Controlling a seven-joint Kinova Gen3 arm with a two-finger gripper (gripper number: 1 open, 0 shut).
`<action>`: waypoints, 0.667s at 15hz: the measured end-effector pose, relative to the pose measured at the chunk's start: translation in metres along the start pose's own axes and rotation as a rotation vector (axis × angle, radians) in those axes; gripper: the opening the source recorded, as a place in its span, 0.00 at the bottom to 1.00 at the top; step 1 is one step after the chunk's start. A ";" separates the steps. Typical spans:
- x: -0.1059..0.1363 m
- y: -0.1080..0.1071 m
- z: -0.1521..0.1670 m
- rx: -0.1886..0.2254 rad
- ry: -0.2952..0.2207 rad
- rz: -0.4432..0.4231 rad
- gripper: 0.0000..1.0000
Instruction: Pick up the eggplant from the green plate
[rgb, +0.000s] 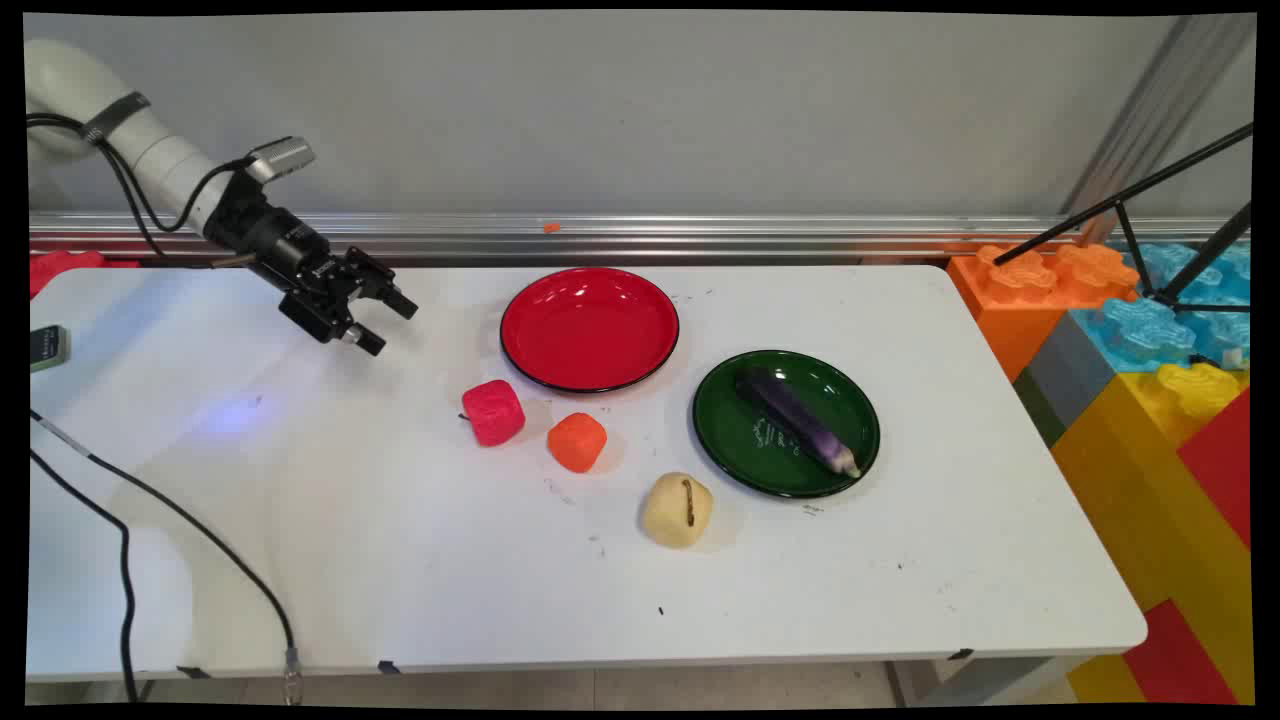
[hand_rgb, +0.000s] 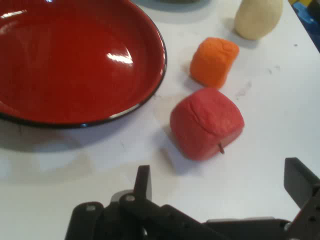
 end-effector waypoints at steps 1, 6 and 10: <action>0.002 -0.001 0.002 0.002 0.005 0.002 1.00; 0.024 -0.010 0.019 0.006 0.052 0.030 1.00; 0.050 -0.020 0.041 -0.005 0.101 0.078 1.00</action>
